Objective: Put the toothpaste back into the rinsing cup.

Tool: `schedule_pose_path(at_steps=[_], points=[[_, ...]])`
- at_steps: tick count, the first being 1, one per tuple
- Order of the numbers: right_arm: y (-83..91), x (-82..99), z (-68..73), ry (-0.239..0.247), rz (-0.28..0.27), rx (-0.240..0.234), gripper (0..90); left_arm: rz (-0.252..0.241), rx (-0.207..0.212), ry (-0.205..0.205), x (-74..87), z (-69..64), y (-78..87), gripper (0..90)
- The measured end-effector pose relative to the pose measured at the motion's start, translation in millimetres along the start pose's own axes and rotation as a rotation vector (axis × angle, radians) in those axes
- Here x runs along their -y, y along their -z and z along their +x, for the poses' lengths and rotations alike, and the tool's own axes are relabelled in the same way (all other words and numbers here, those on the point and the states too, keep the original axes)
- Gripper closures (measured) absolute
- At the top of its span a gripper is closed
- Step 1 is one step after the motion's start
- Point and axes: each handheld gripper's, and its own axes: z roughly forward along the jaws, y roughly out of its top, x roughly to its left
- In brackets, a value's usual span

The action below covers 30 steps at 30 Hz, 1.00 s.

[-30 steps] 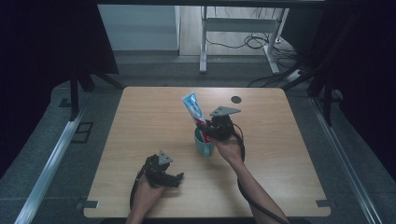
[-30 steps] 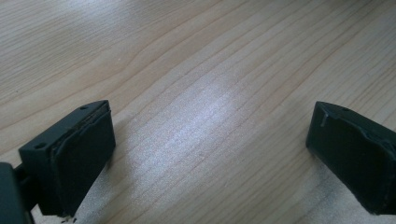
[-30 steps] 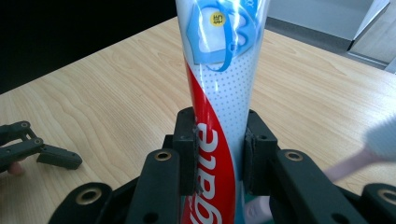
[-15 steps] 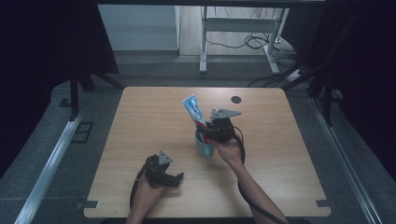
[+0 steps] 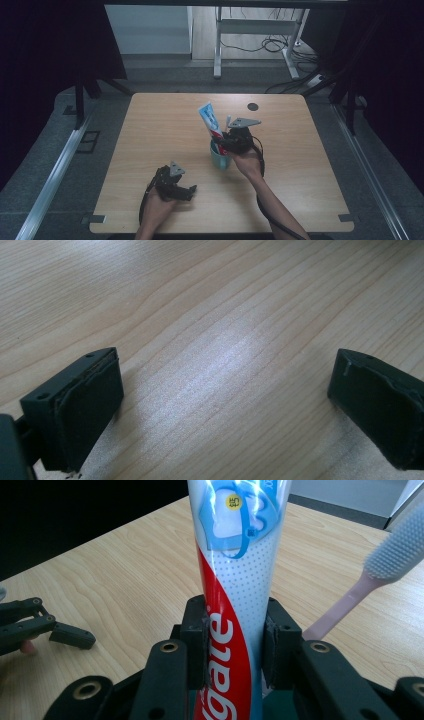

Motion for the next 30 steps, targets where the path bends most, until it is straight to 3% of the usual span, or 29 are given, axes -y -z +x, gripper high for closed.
schedule_pose_path(at_steps=[20, 23, 25, 30], points=[[2.9, 7.7, -0.4, 0.021, 0.046, -0.007, 65.2, 0.0, 0.0, 0.0, 0.0, 0.0, 0.0, 1.4], [1.6, 13.1, -1.4, 0.019, 0.066, 0.001, 64.7, 0.001, 0.0, 0.0, 0.0, 0.0, 0.0, 1.4], [2.9, 15.6, -3.1, -0.006, 0.049, -0.009, 64.6, 0.0, 0.0, 0.0, 0.0, 0.0, 0.0, 1.4], [3.7, 15.6, -4.0, -0.011, 0.051, -0.009, 64.2, 0.0, 0.0, 0.001, 0.0, -0.1, 0.0, 1.3]])
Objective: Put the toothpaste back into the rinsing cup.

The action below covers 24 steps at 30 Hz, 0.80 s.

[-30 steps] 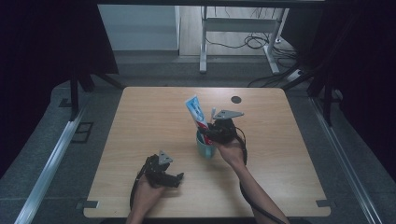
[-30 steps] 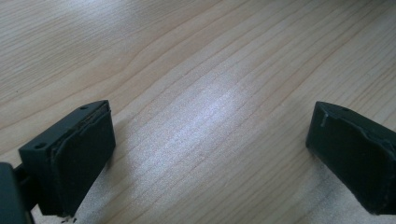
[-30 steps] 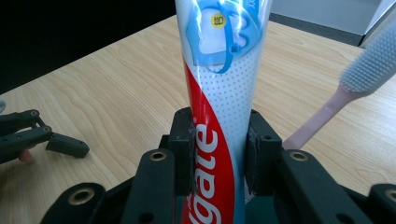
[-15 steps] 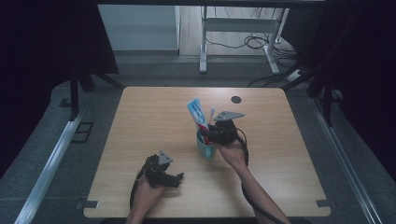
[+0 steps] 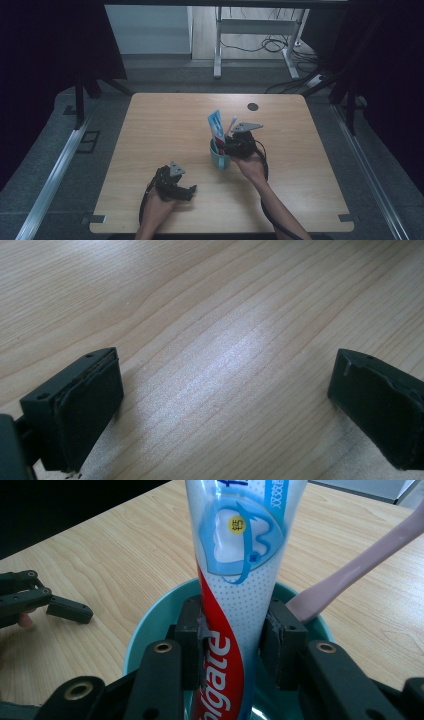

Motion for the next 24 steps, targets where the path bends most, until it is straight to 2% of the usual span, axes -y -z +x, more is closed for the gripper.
schedule_pose_path(at_steps=[8, 20, 24], points=[[0.9, -1.9, 0.4, -0.023, 0.003, -0.011, 56.9, 0.0, 0.0, 0.0, 0.0, 0.0, 0.0, 1.4], [8.2, -3.5, 1.5, 0.012, 0.037, 0.019, 41.2, 0.0, 0.0, -0.003, -0.1, 0.2, 0.0, 1.4], [11.9, -4.0, 2.1, 0.015, 0.037, 0.013, 37.9, 0.001, 0.0, -0.004, -0.1, 0.3, 0.0, 1.3]])
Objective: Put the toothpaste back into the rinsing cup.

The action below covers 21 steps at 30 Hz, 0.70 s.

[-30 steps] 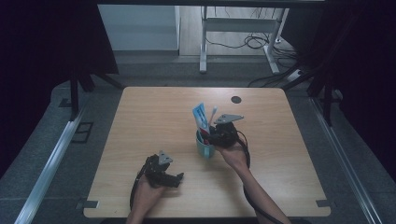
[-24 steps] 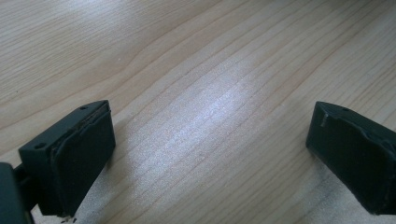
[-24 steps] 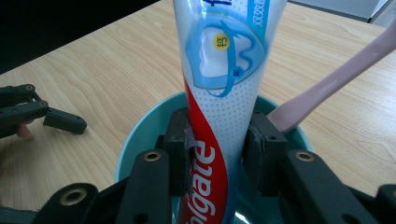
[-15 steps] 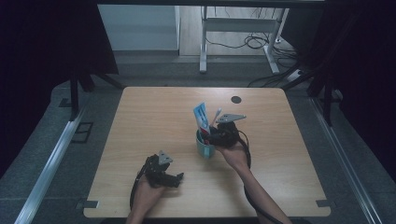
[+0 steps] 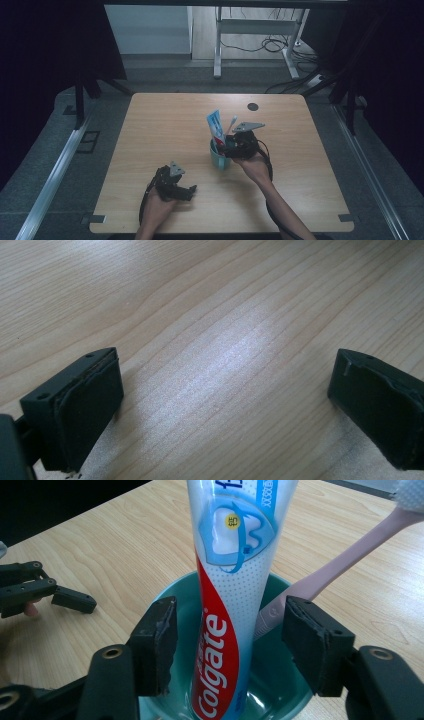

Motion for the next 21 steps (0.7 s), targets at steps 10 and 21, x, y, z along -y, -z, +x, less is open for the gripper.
schedule_pose_path(at_steps=[10, 21], points=[[9.7, -2.6, 4.5, 0.024, -0.004, 0.004, 32.0, 0.0, 0.0, 0.001, 0.0, 0.0, 0.0, 1.4], [20.5, -3.5, 7.2, 0.054, 0.012, 0.01, 28.4, 0.0, 0.0, 0.0, 0.0, 0.0, 0.0, 1.4]])
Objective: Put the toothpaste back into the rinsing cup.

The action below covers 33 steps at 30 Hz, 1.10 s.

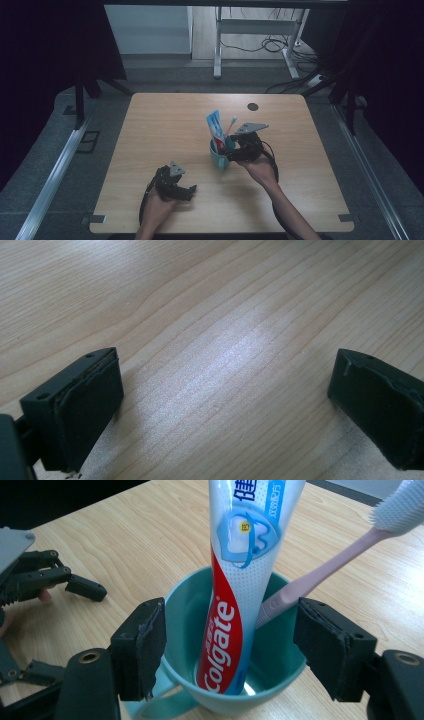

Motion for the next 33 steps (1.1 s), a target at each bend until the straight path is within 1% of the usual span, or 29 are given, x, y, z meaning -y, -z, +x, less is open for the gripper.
schedule_pose_path(at_steps=[16, 25, 33], points=[[16.9, 5.5, -1.4, 0.001, 0.023, 0.003, 24.8, -0.002, -0.001, 0.002, 0.0, -0.1, -0.1, 1.4], [24.5, 10.3, -0.1, 0.019, 0.048, 0.016, 20.8, -0.002, -0.001, 0.001, 0.0, -0.1, -0.1, 1.4], [33.4, 17.0, -4.0, -0.001, 0.055, 0.02, 18.0, -0.002, -0.001, 0.001, 0.0, -0.1, -0.1, 1.4]])
